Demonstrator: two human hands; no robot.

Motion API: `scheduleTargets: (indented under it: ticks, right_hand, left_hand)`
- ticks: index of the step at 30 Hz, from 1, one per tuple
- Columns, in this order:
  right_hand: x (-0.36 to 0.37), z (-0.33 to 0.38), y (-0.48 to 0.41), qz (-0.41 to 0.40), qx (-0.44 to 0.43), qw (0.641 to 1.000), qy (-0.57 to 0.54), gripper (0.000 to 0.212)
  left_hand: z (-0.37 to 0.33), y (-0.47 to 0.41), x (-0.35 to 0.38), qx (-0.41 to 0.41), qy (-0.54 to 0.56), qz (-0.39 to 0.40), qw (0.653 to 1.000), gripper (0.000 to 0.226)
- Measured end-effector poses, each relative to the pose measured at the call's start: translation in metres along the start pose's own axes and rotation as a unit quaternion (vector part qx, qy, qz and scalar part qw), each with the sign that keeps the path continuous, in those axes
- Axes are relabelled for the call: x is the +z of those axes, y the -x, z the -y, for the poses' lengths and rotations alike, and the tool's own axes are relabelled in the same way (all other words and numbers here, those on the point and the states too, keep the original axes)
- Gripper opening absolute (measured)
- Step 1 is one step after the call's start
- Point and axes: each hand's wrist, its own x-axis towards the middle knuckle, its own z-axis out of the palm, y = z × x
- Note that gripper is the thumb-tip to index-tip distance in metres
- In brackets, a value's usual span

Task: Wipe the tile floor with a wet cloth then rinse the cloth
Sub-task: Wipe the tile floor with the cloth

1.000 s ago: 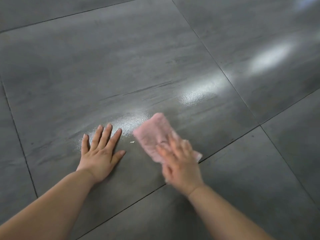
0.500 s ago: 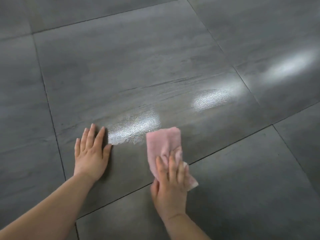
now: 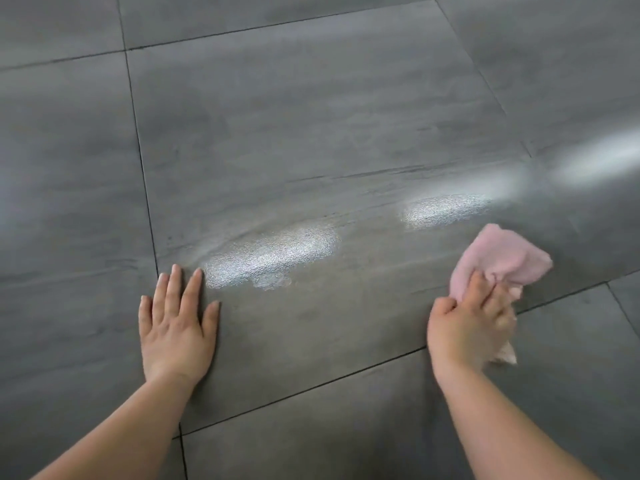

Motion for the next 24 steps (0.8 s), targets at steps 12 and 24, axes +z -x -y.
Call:
scheduleTargets:
  ticks: [12,24]
  right_hand:
    - [0.02,0.043,-0.063,0.073,-0.382,0.92,0.056,0.062]
    - [0.049,0.172,0.036,0.128,-0.458,0.88,-0.006,0.058]
  left_hand:
    - [0.008,-0.004,0.004,-0.009,0.014,0.012,1.0,0.062]
    - [0.013,-0.01,0.007,0.014,0.009,0.018,1.0,0.05]
